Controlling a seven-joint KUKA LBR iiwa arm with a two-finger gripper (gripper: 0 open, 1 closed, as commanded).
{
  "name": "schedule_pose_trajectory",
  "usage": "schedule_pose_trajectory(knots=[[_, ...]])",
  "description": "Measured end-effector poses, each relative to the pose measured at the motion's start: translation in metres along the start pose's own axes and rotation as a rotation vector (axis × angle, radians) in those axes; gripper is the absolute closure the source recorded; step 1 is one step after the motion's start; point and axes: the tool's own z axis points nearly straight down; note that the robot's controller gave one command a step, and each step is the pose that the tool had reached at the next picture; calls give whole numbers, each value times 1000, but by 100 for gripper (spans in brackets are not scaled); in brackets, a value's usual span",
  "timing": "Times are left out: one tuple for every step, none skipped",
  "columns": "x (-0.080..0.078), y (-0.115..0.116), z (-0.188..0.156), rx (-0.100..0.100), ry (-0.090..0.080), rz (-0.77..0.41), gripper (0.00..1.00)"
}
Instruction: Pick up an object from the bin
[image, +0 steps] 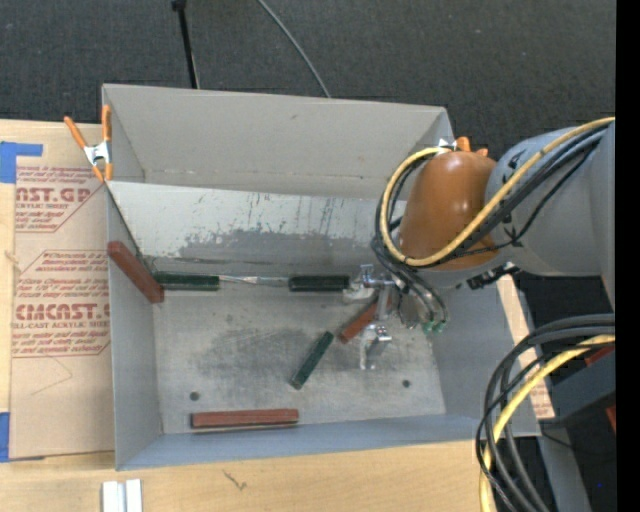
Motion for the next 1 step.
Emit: schedule_pose_trajectory(knots=[[2,-19,30,0,-7,4,0]])
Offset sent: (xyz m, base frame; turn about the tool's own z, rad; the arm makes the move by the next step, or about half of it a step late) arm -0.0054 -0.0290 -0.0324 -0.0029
